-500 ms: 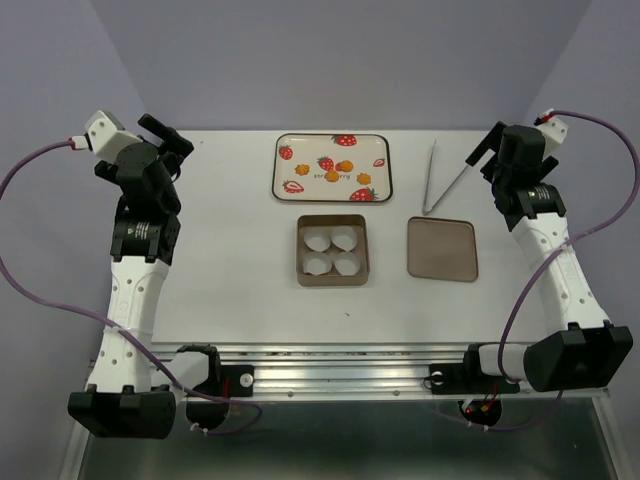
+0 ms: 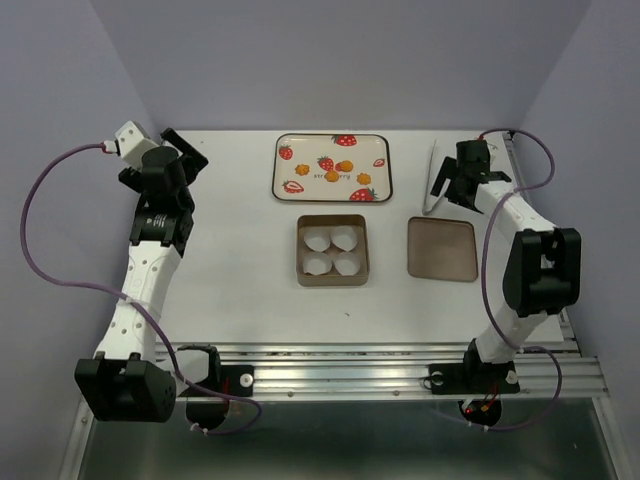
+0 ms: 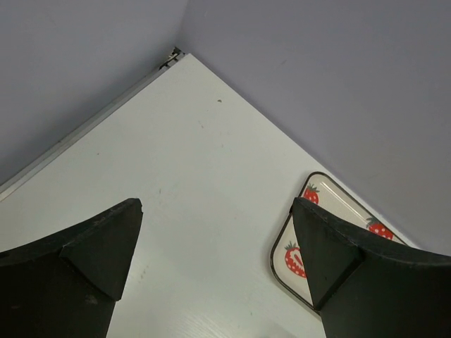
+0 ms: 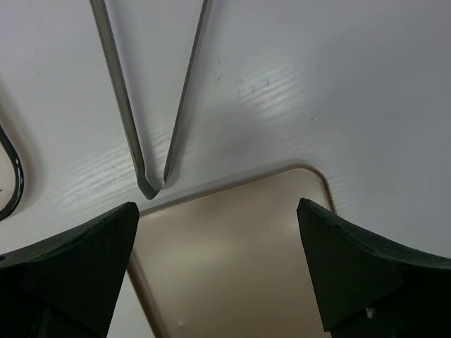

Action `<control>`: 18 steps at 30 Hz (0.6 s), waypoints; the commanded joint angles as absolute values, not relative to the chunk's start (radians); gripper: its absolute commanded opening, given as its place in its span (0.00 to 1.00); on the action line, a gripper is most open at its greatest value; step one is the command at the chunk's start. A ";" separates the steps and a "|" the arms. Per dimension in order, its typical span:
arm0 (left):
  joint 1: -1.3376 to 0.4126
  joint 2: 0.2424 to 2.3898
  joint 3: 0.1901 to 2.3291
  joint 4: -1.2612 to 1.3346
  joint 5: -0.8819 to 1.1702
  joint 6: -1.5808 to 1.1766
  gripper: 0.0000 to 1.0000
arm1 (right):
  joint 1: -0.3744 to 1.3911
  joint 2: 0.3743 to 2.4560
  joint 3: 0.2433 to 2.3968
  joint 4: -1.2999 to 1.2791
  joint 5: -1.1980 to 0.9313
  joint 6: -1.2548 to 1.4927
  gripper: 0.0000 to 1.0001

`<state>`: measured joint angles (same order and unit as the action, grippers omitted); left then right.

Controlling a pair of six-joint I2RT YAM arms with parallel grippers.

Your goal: Pack the cookies

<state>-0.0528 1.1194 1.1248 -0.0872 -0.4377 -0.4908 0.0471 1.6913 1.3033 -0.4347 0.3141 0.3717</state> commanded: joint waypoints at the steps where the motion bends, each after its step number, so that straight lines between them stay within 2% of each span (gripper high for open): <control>1: -0.052 1.150 1.131 -0.028 -0.436 -0.479 0.99 | 0.048 1.756 1.402 -0.408 0.273 0.382 1.00; 5: -0.052 1.193 1.135 -0.009 -0.403 -0.474 0.99 | 0.048 1.886 1.477 -0.399 0.224 0.396 1.00; 18: -0.043 1.262 1.146 0.035 -0.357 -0.449 0.99 | 0.057 2.055 1.572 -0.337 0.276 0.472 1.00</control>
